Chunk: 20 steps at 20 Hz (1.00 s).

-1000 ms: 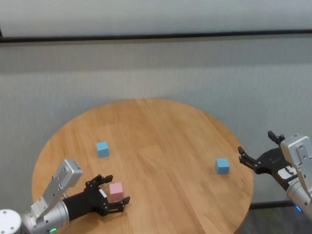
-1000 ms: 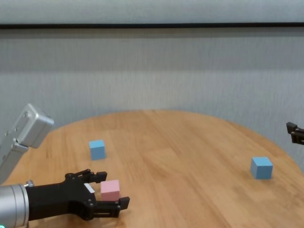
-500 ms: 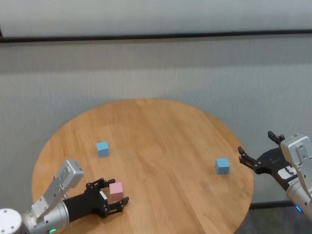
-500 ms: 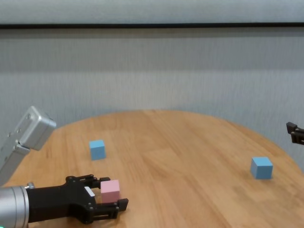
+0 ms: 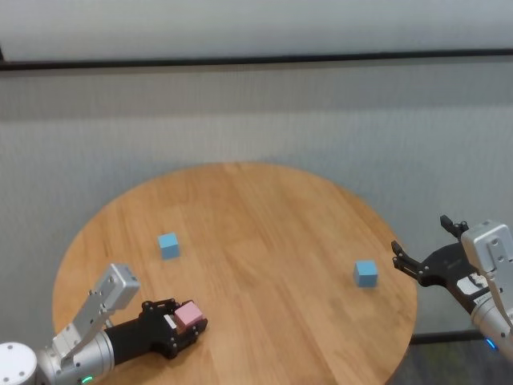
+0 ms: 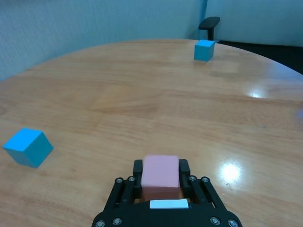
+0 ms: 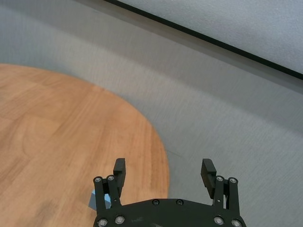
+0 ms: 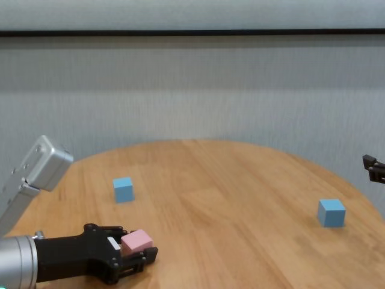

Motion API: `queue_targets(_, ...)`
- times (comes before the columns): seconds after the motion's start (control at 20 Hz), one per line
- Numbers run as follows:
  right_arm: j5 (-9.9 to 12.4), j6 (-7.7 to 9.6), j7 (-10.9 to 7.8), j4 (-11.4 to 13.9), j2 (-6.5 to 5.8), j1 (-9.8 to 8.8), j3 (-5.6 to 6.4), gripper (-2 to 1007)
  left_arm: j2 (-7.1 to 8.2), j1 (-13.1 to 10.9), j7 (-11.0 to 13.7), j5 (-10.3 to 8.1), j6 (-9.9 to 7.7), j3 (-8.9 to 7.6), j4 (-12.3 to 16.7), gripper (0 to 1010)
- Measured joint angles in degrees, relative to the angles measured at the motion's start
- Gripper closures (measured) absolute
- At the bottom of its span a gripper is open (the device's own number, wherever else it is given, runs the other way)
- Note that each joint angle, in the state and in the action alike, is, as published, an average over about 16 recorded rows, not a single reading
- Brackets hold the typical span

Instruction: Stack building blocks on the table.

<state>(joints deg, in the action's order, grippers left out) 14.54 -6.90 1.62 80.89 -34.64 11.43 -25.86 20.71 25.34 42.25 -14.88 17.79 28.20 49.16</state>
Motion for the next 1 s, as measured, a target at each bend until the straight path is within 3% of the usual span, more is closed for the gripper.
queue_targets(0.3,0.0,0.00,0.00,0.0,0.00,0.00,0.00,0,0.20,-0.1,-0.4,0.03,-0.32,-0.16,1.2,583)
queue_targets(0.6,0.0,0.00,0.00,0.0,0.00,0.00,0.00,0,0.05,0.6,-1.0,0.29,-0.27,-0.25,2.6,616)
queue_targets(1.0,0.0,0.00,0.00,0.0,0.00,0.00,0.00,0,-1.87,3.3,-1.7,1.45,0.63,0.47,1.8,616)
